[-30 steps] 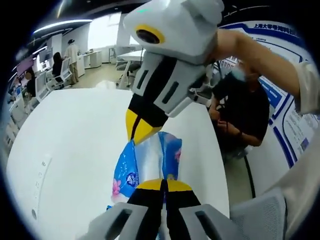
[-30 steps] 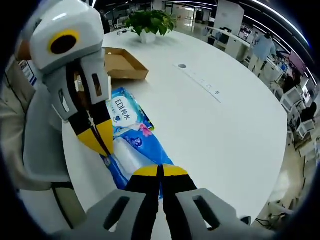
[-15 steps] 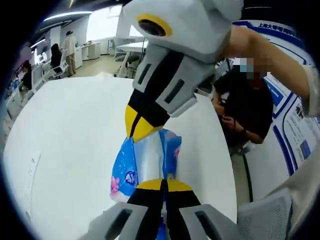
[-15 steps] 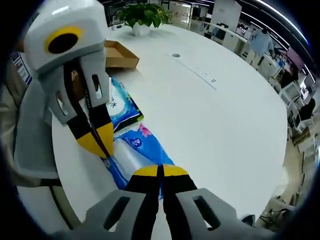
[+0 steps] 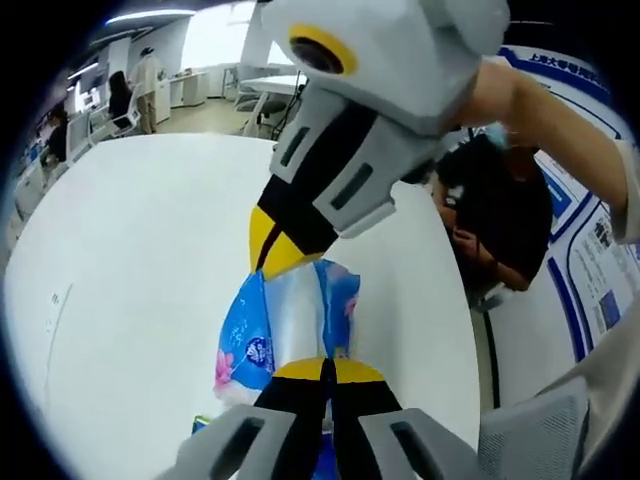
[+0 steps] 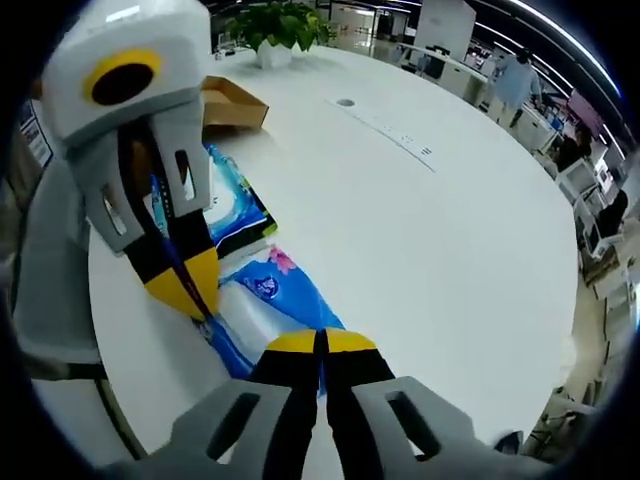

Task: Operate the shoe box by opening the lid, removing the specified soft item, and placing it in the target area until the item is outside and the box remains undamaged.

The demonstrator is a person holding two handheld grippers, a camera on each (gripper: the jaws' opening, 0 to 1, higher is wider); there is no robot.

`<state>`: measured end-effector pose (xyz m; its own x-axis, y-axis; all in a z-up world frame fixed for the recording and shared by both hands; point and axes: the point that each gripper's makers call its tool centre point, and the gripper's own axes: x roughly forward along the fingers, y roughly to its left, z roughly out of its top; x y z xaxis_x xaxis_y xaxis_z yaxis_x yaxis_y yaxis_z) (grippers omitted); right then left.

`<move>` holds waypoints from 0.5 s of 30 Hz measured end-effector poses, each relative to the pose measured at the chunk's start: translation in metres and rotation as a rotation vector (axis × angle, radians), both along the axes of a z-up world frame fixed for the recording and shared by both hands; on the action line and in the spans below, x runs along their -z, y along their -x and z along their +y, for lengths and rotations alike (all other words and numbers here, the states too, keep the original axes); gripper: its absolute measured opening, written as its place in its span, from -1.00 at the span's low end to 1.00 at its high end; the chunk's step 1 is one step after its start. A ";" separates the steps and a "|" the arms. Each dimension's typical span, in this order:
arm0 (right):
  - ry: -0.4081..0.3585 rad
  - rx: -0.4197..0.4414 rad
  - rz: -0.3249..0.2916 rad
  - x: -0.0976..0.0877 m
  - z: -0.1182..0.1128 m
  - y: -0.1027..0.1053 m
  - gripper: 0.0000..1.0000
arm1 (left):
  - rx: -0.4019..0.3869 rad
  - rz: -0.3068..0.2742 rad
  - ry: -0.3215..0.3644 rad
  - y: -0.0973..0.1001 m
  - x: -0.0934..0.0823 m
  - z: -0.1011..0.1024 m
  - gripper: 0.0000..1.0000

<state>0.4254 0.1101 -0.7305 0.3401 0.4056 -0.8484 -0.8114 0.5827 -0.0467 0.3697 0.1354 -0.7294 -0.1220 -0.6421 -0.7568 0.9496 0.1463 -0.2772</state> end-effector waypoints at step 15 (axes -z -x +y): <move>0.030 0.025 -0.023 0.002 -0.011 -0.008 -0.90 | -0.027 -0.026 0.004 -0.002 -0.002 -0.001 -0.72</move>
